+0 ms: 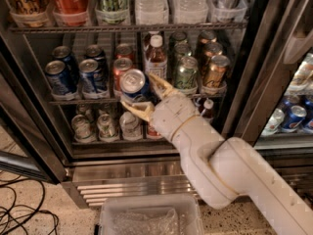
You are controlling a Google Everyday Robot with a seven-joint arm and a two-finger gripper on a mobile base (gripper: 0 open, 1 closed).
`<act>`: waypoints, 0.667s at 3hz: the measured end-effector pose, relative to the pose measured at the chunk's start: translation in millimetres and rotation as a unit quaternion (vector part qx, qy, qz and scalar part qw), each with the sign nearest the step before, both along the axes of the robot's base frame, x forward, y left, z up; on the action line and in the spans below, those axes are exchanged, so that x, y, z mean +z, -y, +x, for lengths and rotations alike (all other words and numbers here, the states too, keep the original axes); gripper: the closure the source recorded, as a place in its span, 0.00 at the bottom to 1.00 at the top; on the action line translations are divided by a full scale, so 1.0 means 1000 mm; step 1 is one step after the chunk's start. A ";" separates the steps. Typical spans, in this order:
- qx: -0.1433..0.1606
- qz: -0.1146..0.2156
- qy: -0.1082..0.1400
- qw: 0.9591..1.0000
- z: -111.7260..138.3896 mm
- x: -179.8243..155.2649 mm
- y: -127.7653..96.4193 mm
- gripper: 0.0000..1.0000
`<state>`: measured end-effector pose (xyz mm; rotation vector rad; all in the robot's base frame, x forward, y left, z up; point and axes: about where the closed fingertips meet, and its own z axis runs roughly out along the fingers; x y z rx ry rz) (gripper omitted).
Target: Pick pepsi can from middle shelf of fridge
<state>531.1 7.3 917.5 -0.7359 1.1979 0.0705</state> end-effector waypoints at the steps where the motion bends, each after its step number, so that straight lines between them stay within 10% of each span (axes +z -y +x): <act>1: 0.043 -0.001 0.009 0.999 -0.004 0.007 -0.003 1.00; 2: 0.103 -0.035 -0.003 0.994 -0.011 -0.016 -0.042 1.00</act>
Offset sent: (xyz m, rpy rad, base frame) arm -0.1059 0.0366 0.0462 0.3887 0.3545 0.9815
